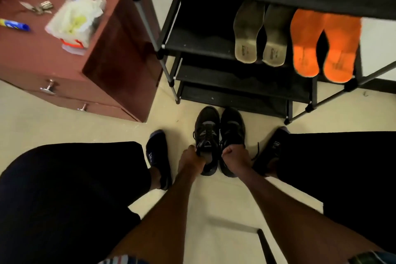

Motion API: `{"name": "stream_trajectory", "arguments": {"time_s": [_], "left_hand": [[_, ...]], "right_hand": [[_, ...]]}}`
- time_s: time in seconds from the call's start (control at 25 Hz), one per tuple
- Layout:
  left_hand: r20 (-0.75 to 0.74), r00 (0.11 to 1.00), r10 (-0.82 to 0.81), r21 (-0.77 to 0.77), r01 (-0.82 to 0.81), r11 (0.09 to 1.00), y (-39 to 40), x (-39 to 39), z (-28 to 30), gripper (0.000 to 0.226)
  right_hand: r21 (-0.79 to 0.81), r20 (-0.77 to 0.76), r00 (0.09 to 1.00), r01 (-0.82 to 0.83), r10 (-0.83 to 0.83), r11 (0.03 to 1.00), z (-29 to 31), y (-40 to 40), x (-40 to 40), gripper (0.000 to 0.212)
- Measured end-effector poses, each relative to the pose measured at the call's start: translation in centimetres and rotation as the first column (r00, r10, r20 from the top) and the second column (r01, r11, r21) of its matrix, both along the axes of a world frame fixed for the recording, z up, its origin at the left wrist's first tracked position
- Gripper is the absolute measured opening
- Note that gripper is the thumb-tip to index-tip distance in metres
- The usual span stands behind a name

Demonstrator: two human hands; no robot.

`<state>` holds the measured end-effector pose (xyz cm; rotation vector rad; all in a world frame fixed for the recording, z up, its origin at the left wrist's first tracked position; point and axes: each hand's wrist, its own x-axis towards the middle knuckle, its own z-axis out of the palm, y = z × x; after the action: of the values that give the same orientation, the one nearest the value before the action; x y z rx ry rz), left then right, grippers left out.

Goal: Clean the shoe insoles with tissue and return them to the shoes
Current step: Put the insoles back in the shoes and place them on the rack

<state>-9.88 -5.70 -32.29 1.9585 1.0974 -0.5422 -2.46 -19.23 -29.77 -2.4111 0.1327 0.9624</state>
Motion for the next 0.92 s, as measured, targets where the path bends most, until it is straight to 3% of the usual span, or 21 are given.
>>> {"name": "stream_trajectory", "arguments": {"time_s": [0.12,0.28,0.48,0.64,0.8,0.92], "left_hand": [[-0.067,0.998,0.015,-0.025,-0.017,1.0,0.1,1.1,-3.1,0.041],[-0.159,0.987,0.009,0.016,-0.007,1.0,-0.4,2.4,-6.4,0.033],[-0.106,0.994,0.04,0.189,-0.019,0.982,0.3,2.4,-6.8,0.023],[-0.02,1.0,-0.024,0.236,0.028,0.971,0.5,1.4,-2.1,0.025],[0.126,0.989,-0.072,0.27,0.036,0.962,-0.1,-0.2,6.7,0.024],[0.244,0.966,-0.081,0.315,0.001,0.949,-1.1,-1.1,12.9,0.031]], "right_hand": [[-0.029,-0.083,0.996,-0.014,0.012,0.999,-4.5,1.7,0.4,0.009],[-0.111,-0.146,0.989,-0.008,-0.008,0.994,-7.5,3.7,0.0,0.031],[-0.183,-0.041,0.999,-0.031,0.023,0.983,-9.7,4.1,-0.5,0.027],[-0.101,-0.001,1.0,0.002,-0.002,0.995,-5.8,3.9,-0.2,0.027],[-0.012,0.061,0.998,0.027,-0.027,1.0,0.5,2.1,0.2,0.046],[0.097,0.189,0.981,0.016,-0.035,0.995,7.4,0.6,-0.5,0.026]]}}
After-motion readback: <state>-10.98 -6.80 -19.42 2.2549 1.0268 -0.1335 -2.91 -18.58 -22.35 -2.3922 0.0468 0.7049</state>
